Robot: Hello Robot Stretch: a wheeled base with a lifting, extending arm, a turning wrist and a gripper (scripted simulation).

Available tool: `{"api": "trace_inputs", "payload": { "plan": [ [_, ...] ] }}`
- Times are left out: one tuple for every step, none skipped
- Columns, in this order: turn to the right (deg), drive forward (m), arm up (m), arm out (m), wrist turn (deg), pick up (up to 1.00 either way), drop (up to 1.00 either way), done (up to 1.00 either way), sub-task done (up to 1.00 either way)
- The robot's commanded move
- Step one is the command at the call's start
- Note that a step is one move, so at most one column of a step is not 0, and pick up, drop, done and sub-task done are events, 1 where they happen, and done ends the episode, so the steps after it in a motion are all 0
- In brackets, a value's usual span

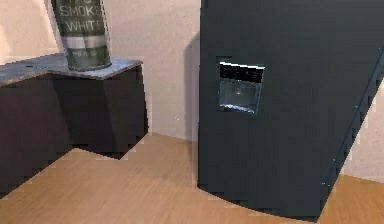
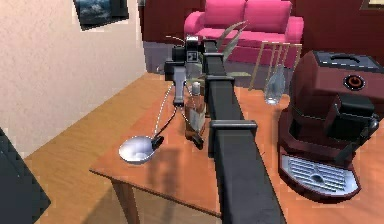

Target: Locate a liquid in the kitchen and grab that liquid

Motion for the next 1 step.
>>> {"api": "trace_inputs", "payload": {
  "plan": [
    [0.0, 0.0, 0.0, 0.0, 45.0, 0.0, 0.0, 0.0, 0.0]
  ]
}}
